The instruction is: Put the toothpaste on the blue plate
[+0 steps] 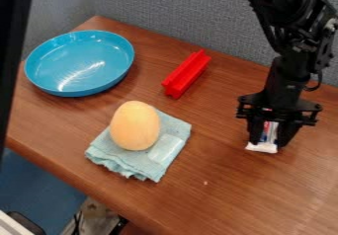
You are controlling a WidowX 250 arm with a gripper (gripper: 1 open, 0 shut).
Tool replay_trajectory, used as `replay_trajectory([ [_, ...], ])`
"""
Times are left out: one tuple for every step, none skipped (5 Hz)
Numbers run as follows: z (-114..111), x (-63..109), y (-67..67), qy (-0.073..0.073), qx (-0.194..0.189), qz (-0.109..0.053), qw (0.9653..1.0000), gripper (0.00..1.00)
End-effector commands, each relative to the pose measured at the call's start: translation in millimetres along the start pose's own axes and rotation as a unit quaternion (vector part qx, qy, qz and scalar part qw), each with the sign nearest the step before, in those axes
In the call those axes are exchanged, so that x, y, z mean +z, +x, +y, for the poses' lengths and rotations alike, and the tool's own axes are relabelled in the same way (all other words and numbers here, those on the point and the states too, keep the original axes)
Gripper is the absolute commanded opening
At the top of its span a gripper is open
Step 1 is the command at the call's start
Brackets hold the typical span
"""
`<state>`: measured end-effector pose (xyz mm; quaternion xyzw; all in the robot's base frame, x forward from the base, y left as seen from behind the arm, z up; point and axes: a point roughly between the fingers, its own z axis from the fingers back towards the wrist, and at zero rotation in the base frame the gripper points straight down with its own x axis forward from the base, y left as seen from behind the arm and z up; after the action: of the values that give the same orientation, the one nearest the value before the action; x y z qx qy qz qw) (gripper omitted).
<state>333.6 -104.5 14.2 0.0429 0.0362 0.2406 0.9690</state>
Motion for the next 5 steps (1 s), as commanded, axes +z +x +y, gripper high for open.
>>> replay_trajectory([
  [6, 27.0, 6.9, -0.024, 0.008, -0.02, 0.9995, 0.0],
  [9, 30.2, 7.6, -0.025, 0.009, -0.02, 0.9995, 0.0],
  [14, 40.5, 8.4, -0.031, 0.012, -0.019, 0.9992, 0.0],
  [27, 66.2, 12.3, -0.053, 0.026, -0.022, 0.998, 0.0],
  [55, 94.5, 25.3, -0.074, 0.059, -0.024, 0.9952, 0.0],
])
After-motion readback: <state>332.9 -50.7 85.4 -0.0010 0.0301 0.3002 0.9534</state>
